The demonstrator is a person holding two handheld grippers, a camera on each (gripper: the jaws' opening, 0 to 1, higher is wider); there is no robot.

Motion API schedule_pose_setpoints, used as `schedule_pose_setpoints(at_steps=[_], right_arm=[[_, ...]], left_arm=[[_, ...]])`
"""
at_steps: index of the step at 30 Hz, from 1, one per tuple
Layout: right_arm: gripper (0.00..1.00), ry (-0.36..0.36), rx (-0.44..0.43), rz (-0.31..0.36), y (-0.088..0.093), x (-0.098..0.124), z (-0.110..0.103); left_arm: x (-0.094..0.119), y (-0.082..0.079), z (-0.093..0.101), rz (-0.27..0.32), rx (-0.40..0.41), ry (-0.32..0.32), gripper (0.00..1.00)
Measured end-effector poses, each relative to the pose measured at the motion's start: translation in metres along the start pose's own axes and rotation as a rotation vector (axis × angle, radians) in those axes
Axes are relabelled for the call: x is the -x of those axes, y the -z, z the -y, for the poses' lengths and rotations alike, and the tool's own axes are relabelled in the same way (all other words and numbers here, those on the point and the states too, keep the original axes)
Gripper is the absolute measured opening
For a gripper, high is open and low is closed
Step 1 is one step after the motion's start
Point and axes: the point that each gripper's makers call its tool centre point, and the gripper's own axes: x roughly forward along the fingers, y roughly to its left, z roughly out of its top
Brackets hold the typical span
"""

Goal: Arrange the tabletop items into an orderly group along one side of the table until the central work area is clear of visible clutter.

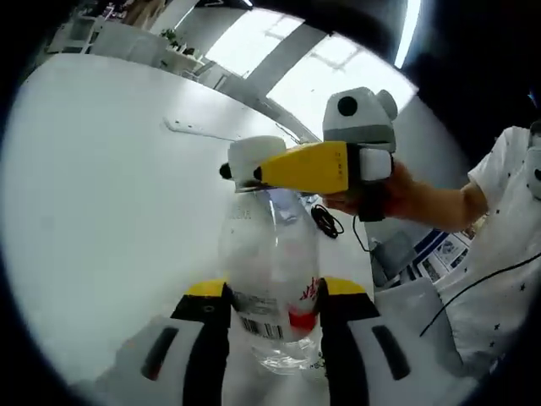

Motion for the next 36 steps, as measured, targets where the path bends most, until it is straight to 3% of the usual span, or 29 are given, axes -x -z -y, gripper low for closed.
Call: schedule_pose_setpoints(at_steps=[7,12,20,25,36], right_arm=[[0.19,0.007,0.079,0.014,-0.005,0.009,-0.011],[0.19,0.023,0.162,0.048,-0.017,0.021,-0.018],[0.19,0.061,0.393,0.124,-0.042,0.046,-0.022],[0.19,0.088,0.529,0.166,-0.053,0.057,-0.023],[0.19,0.138,0.689,0.199,-0.063,0.064,-0.019]], left_arm=[[-0.002,-0.005,0.007,0.008,-0.074,-0.010,0.39],[-0.006,-0.019,0.012,0.021,-0.140,-0.012,0.39],[-0.023,-0.049,0.020,0.058,-0.324,-0.029,0.39],[-0.033,-0.063,0.025,0.082,-0.372,-0.021,0.39],[-0.044,-0.086,0.018,0.079,-0.510,-0.068,0.39]])
